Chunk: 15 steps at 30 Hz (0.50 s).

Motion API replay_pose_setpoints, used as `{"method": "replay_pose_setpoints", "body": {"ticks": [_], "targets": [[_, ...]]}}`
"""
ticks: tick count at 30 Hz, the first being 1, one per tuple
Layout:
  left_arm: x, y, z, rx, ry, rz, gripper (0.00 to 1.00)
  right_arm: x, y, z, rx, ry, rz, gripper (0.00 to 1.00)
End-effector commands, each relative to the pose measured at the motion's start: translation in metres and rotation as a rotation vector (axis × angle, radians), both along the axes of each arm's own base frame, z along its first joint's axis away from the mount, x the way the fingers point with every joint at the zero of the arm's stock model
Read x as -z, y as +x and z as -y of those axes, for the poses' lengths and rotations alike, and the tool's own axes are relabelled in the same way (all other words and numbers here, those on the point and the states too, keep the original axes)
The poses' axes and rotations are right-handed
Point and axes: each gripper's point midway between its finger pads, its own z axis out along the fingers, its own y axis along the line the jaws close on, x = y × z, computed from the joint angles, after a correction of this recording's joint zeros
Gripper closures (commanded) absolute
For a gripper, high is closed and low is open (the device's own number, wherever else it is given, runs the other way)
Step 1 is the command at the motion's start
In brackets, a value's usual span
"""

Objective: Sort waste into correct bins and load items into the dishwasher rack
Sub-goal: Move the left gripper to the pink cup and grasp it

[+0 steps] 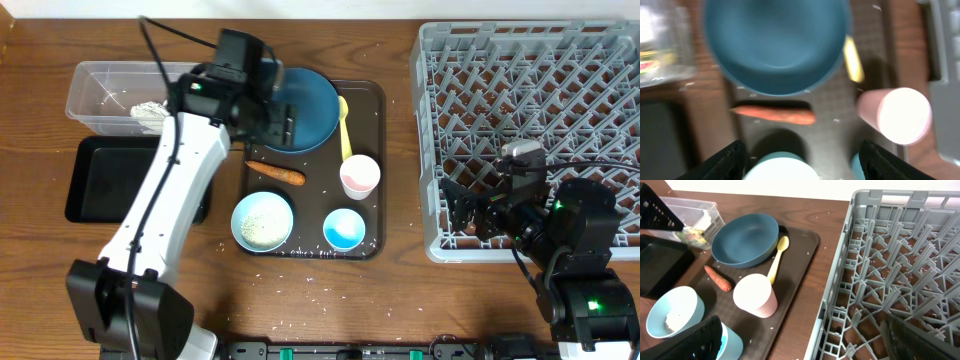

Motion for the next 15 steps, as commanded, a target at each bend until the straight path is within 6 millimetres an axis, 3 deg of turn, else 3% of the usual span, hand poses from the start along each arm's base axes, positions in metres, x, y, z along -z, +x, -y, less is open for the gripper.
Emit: {"method": "replay_pose_setpoints", "body": {"ticks": [1, 8, 15], "targets": [[0.004, -0.016, 0.027, 0.123, -0.027, -0.025, 0.26, -0.009, -0.001, -0.005, -0.018, 0.022, 0.014, 0.01], [0.016, -0.045, 0.074, 0.299, -0.090, -0.085, 0.26, -0.008, -0.002, -0.005, -0.018, 0.021, 0.006, 0.01], [0.060, -0.048, 0.110, 0.378, -0.067, -0.156, 0.26, -0.006, -0.003, -0.005, -0.018, 0.020, -0.004, 0.01]]}}
